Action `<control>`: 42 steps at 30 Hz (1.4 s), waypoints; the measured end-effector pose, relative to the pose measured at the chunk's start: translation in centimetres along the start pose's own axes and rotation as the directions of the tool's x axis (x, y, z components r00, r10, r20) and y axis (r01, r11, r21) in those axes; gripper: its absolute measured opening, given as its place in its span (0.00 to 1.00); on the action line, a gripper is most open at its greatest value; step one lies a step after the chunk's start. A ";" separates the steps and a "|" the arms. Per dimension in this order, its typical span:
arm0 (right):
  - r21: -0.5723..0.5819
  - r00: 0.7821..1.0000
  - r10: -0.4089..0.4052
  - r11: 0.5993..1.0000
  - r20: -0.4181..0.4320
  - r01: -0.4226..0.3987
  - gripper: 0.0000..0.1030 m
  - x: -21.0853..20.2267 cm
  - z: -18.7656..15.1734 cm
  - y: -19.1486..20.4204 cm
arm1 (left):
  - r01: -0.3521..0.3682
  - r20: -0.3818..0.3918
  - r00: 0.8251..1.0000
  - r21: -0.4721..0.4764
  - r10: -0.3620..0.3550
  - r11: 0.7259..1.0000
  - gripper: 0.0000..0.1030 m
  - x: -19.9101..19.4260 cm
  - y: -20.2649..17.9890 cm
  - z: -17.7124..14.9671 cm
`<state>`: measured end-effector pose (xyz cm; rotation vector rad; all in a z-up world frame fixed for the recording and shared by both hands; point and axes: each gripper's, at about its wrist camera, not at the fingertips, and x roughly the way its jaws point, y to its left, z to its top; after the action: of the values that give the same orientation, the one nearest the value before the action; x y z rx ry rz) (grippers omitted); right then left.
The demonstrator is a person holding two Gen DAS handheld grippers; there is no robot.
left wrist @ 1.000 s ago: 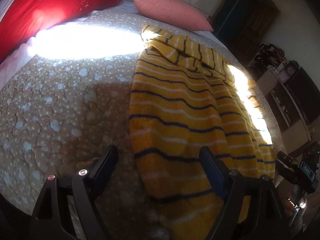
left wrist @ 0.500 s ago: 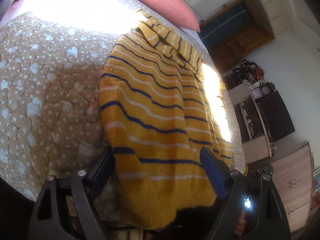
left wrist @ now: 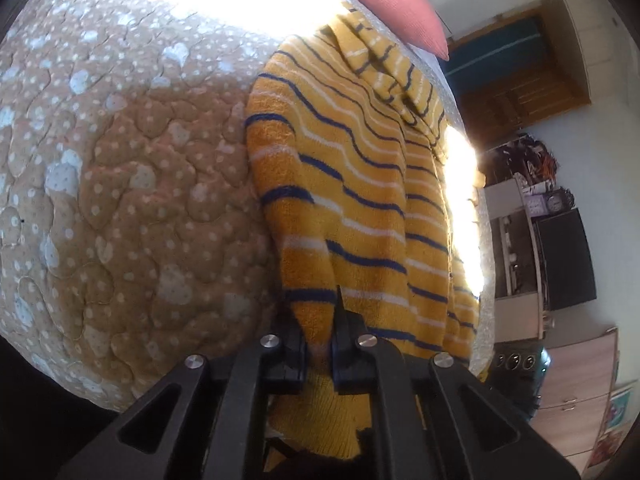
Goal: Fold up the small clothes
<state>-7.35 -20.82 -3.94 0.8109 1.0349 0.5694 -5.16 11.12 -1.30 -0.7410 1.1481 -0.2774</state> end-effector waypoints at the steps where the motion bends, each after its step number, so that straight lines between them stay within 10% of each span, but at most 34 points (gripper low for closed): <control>1: 0.004 1.000 0.009 1.000 0.000 -0.009 0.14 -0.2 0.1 -0.1 | -0.006 0.005 1.000 0.000 0.006 1.000 0.07 -0.3 -0.1 -0.1; 5: -0.036 0.998 0.060 0.998 0.005 -0.059 0.13 -1.5 0.1 0.6 | -0.065 0.046 0.997 0.068 0.062 0.996 0.07 -2.6 -1.5 -1.7; 11: -0.055 0.989 0.143 0.988 0.043 -0.141 0.13 -5.8 -0.9 1.0 | 0.042 0.041 0.998 0.018 -0.043 0.999 0.07 -5.8 -0.7 -4.9; 20: -0.031 0.998 0.063 0.997 -0.018 -0.064 0.14 -6.9 -5.2 -0.9 | -0.019 0.006 1.000 0.062 0.018 0.998 0.07 -5.6 -0.5 -7.8; 31: -0.197 0.994 0.105 0.976 0.041 -0.095 0.14 -6.6 4.9 6.2 | 0.065 0.118 0.990 0.129 -0.080 0.990 0.07 -5.9 -6.2 2.7; 42: -0.100 0.987 0.014 0.995 0.157 0.002 0.14 -2.7 20.7 6.7 | -0.065 0.167 0.985 0.203 0.031 0.977 0.08 -0.2 -13.9 16.5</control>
<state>10.13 -25.38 8.56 0.7582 0.8524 0.5491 11.86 7.43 11.41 -0.5404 0.9638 -0.2857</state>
